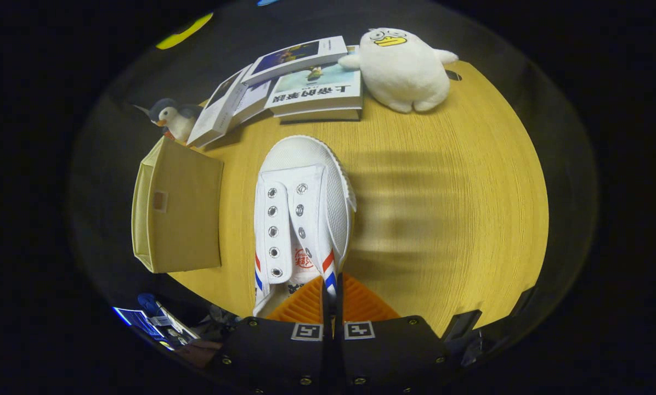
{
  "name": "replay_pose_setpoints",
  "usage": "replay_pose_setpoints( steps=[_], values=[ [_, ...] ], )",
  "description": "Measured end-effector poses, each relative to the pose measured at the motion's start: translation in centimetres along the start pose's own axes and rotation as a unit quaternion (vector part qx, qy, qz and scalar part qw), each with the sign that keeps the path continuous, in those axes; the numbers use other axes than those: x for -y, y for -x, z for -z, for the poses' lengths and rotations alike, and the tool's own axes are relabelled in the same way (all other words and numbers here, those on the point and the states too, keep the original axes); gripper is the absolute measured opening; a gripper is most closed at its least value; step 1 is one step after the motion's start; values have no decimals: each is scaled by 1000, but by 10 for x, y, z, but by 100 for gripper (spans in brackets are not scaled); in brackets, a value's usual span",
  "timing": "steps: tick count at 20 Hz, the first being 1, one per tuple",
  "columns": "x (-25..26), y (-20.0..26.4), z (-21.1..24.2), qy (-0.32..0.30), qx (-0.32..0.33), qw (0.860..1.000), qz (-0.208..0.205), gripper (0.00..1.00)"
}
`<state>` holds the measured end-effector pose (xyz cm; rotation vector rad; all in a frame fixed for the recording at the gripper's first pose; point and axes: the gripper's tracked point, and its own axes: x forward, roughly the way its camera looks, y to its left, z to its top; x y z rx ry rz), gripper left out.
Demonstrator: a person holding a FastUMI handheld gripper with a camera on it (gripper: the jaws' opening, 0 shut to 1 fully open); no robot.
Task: Open the storage box then place both shoes into the box .Put the left shoe in first, then the right shoe, with the right side of both shoes facing outward in a uniform manner.
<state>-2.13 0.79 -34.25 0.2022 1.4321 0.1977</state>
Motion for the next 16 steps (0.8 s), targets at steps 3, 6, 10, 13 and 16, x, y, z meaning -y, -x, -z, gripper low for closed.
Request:
replay_pose_setpoints(
  steps=[3,6,10,13,16],
  values=[
    [-27,16,-15,20,13,1000,-2,0],
    [-59,26,-28,49,22,999,-6,0],
    [-103,32,-41,83,27,996,-15,0],
    [-145,33,-48,106,27,993,-41,0],
    [-188,35,-52,132,22,989,-62,0]
  ],
)
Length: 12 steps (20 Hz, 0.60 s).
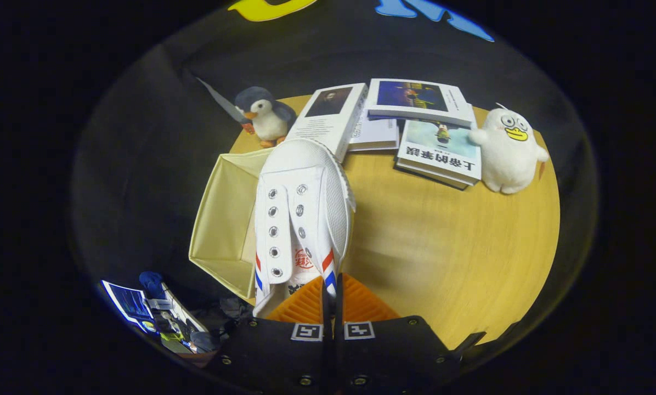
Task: Open the storage box then place both shoes into the box .Put the left shoe in first, then the right shoe, with the right side of both shoes facing outward in a uniform manner.
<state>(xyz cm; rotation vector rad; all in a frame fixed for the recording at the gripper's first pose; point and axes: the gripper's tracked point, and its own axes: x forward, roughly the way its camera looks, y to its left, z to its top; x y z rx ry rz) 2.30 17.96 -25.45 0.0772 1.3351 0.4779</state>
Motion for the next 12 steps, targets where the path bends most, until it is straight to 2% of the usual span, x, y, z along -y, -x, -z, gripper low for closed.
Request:
replay_pose_setpoints(
  steps=[7,12],
  values=[
    [-73,-14,-23,53,-26,998,-25,0],
    [-105,-36,-35,81,-49,995,-16,0]
  ],
)
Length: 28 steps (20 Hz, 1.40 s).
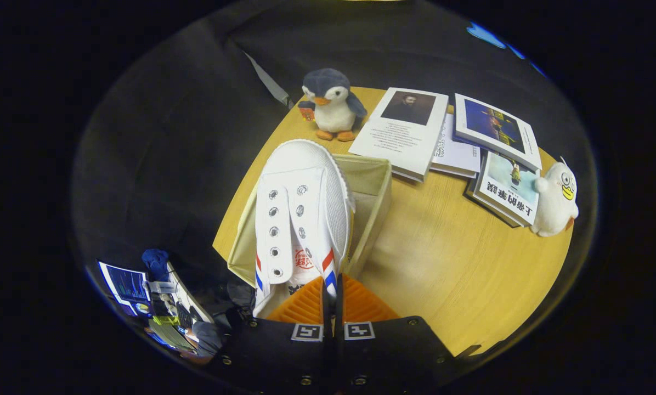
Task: Open the storage box then place both shoes into the box .Put the left shoe in first, then the right shoe, with the right side of both shoes facing outward in a uniform manner.
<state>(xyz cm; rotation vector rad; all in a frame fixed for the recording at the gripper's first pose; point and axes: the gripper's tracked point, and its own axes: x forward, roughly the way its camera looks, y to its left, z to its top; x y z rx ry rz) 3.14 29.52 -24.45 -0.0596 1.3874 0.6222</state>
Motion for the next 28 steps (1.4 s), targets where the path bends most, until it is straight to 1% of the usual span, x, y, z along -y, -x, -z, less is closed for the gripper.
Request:
replay_pose_setpoints(
  steps=[7,8,10,11,12,13,14,15,17,20,22,23,25,28],
  values=[
    [-27,-35,-14,20,-29,999,2,0],
    [-32,-39,-15,28,-32,999,-3,0],
    [-48,-43,-23,41,-24,998,-28,19],
    [-51,-41,-28,44,-17,998,-30,37],
    [-48,-41,-30,47,-9,998,-28,44],
    [-48,-40,-33,49,-4,998,-28,67],
    [-47,-34,-35,49,2,998,-25,80],
    [-46,-30,-34,47,6,998,-28,90],
    [-43,-25,-33,39,17,999,-33,90],
    [-34,-6,-36,34,48,998,-31,90],
    [-24,13,-41,29,85,996,-20,90],
    [-16,24,-46,26,111,993,-7,90],
    [1,49,-54,19,171,985,23,94],
    [20,91,-60,11,256,965,55,94]
  ],
)
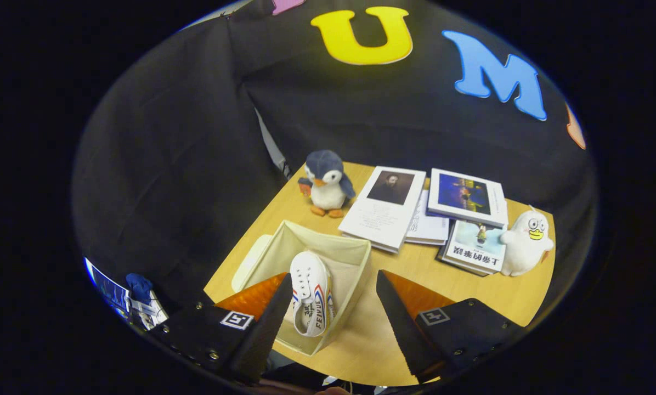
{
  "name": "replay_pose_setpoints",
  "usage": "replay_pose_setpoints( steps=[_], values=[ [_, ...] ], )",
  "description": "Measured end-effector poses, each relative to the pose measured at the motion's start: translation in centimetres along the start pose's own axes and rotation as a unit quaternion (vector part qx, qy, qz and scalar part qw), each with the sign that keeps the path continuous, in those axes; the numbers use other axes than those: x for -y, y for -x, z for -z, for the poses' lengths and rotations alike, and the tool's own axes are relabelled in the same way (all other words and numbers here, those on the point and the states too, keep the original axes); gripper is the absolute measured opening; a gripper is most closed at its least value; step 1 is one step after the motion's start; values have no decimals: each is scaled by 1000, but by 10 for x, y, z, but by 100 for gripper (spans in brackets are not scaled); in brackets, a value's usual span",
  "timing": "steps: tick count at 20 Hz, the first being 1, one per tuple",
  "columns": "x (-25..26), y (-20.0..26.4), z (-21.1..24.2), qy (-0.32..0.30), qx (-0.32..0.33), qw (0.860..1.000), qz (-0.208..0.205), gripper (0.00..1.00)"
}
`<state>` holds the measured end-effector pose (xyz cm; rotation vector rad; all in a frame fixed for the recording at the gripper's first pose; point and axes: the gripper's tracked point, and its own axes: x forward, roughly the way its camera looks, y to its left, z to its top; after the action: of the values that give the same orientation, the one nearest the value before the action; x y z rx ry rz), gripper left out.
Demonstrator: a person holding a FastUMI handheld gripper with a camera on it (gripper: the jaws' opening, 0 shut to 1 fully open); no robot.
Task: Open the storage box then place both shoes into the box .Put the left shoe in first, then the right shoe, with the right side of both shoes facing outward in a uniform manner.
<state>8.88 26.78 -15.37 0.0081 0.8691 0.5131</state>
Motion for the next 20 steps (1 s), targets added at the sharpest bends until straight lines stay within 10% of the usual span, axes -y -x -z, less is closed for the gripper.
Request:
replay_pose_setpoints(
  steps=[6,13,16,20],
  values=[
    [41,81,-51,-18,189,980,60,94],
    [86,204,-90,-12,384,911,148,93],
    [104,239,-88,4,425,887,183,93],
    [123,247,-76,1,419,888,190,93]
  ],
)
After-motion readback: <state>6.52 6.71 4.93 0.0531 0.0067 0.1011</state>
